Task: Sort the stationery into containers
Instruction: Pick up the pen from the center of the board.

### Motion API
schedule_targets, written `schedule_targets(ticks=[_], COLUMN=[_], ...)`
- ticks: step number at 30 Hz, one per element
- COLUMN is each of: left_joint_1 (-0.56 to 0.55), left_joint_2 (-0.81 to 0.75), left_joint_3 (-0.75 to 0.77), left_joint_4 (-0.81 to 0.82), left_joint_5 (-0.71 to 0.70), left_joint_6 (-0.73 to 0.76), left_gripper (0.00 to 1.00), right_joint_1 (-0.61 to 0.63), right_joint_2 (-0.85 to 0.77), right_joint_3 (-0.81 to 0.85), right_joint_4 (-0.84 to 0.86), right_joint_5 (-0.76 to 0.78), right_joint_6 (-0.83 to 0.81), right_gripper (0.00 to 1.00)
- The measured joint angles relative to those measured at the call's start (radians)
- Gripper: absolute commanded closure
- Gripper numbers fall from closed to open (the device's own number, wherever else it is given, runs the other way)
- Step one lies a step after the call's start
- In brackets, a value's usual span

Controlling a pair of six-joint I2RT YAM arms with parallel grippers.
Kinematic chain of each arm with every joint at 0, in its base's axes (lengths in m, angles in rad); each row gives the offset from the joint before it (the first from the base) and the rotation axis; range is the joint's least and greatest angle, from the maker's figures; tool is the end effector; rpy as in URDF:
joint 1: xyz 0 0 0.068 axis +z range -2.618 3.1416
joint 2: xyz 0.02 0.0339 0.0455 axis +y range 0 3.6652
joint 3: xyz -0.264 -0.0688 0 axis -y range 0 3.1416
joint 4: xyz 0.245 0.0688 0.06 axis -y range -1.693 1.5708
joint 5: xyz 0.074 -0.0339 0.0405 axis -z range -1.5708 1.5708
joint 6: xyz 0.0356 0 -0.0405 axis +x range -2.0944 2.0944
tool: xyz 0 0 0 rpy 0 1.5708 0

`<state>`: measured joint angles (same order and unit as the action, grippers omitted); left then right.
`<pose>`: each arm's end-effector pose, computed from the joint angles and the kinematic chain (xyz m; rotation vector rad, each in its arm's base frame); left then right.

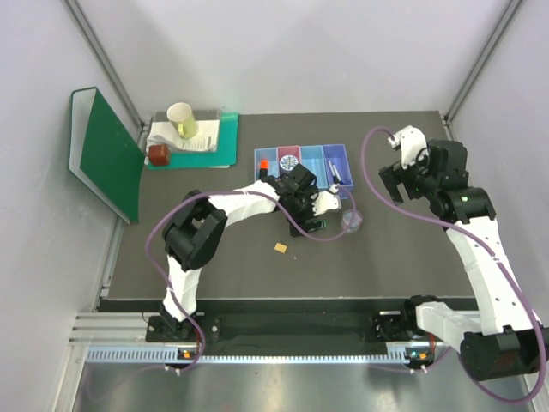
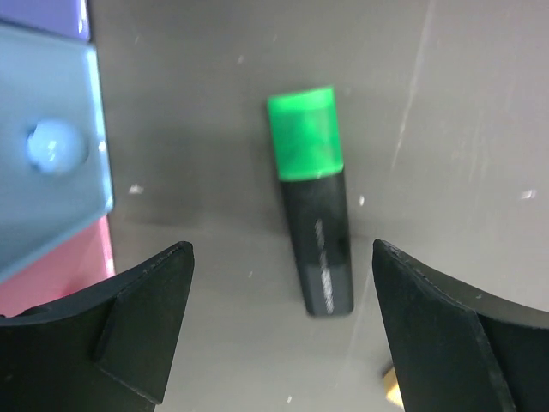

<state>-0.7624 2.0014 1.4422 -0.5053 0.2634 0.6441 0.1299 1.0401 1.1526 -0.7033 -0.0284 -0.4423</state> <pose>0.2990 -0.2983 0.1795 1.7670 1.9449 -0.3874 0.2122 0.0287 0.3673 -0.6267 2.0724 -0.1493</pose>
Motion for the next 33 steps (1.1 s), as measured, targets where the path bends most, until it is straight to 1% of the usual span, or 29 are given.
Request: schedule_targets(ticks=[3, 7, 8, 16, 17, 20, 21, 23, 24, 25, 33], left_joint_1=[-0.013, -0.018, -0.018, -0.03, -0.034, -0.041, -0.043, -0.045, -0.046, -0.047, -0.051], left_joint_2=[0.018, 0.035, 0.042, 0.083, 0.087, 0.092, 0.094, 0.098, 0.098, 0.098, 0.095], left_joint_3=[0.003, 0.007, 0.009, 0.058, 0.064, 0.069, 0.071, 0.079, 0.08, 0.081, 0.09], left_joint_4=[0.025, 0.046, 0.051, 0.065, 0.066, 0.067, 0.066, 0.063, 0.061, 0.058, 0.027], left_joint_5=[0.0, -0.004, -0.005, -0.011, -0.011, -0.01, -0.012, -0.014, -0.014, -0.013, -0.022], left_joint_6=[-0.026, -0.064, -0.076, -0.127, -0.129, -0.139, -0.14, -0.143, -0.146, -0.145, -0.175], left_gripper=[0.12, 0.18, 0.23, 0.5, 0.59, 0.71, 0.8, 0.87, 0.96, 1.0, 1.0], right_joint_1=[-0.008, -0.01, -0.011, -0.015, -0.015, -0.015, -0.015, -0.015, -0.015, -0.015, -0.016], right_joint_2=[0.0, -0.004, -0.006, -0.02, -0.021, -0.025, -0.026, -0.027, -0.027, -0.028, -0.05], right_joint_3=[0.0, 0.0, 0.0, 0.0, 0.0, 0.0, 0.0, 0.0, 0.0, 0.0, 0.0], right_joint_4=[-0.001, -0.001, 0.0, 0.0, 0.0, 0.001, 0.001, 0.001, 0.001, 0.001, 0.001], right_joint_5=[0.0, 0.0, 0.0, -0.003, -0.003, -0.003, -0.004, -0.004, -0.004, -0.004, -0.008], right_joint_6=[0.0, 0.0, 0.0, 0.0, 0.0, 0.0, 0.0, 0.0, 0.0, 0.0, 0.001], right_gripper=[0.0, 0.0, 0.0, 0.0, 0.0, 0.0, 0.0, 0.0, 0.0, 0.0, 0.0])
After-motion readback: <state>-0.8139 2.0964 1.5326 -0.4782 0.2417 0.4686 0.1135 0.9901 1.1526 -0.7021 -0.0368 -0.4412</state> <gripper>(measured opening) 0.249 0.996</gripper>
